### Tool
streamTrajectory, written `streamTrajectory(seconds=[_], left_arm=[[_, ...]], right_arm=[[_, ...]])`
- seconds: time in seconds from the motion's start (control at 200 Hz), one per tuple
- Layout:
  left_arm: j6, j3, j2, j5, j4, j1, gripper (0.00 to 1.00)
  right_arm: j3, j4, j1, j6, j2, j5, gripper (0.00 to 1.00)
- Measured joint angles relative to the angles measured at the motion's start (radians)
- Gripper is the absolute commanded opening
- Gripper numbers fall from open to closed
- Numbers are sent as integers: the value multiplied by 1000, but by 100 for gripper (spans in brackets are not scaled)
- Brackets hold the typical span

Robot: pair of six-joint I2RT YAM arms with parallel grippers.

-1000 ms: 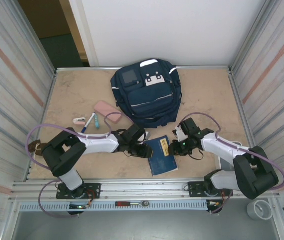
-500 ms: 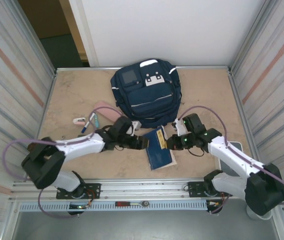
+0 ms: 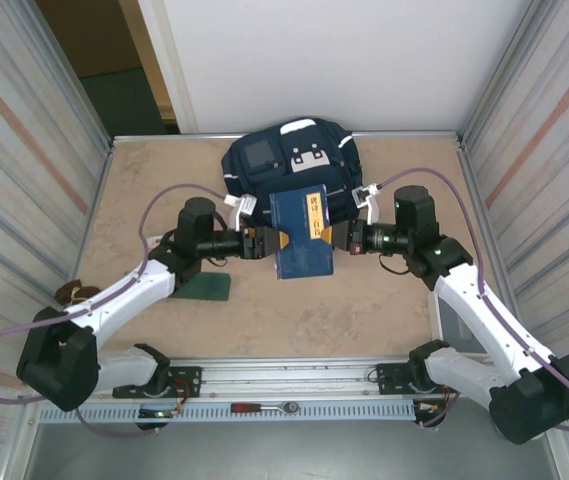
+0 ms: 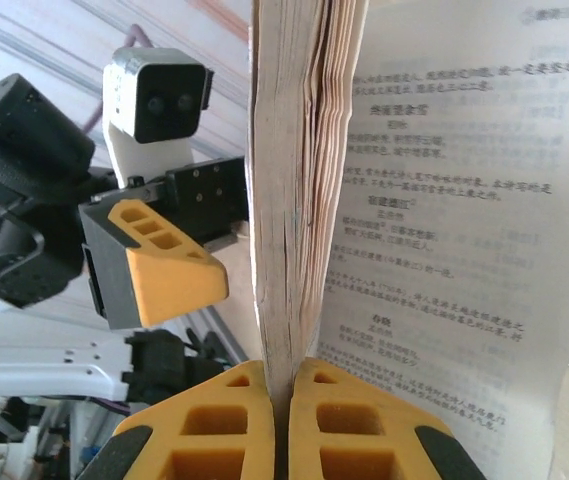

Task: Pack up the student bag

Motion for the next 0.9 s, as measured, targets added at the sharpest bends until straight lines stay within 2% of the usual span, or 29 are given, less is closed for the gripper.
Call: streamTrajectory(seconds=[0.286, 0.416, 0.496, 0.686, 0.771, 0.832, 0.902], left_arm=[[-22, 76, 113, 73, 82, 3, 27], [-24, 125, 137, 104, 98, 11, 9], [-26, 161, 145, 131, 108, 15, 5], [-33, 251, 156, 186, 126, 41, 3], [-39, 293, 163, 212, 130, 49, 3], [-46, 320, 175, 230, 140, 51, 3], [-60, 342, 195, 245, 158, 54, 3]], right_arm=[[0, 103, -49, 40, 92, -30, 0], [1, 119, -108, 51, 144, -51, 28], [11, 122, -149, 47, 170, -68, 50], [36, 203, -192, 55, 200, -130, 79], [37, 286, -189, 72, 217, -180, 82], [37, 348, -183, 95, 234, -209, 80], [38, 420, -176, 126, 254, -236, 64]])
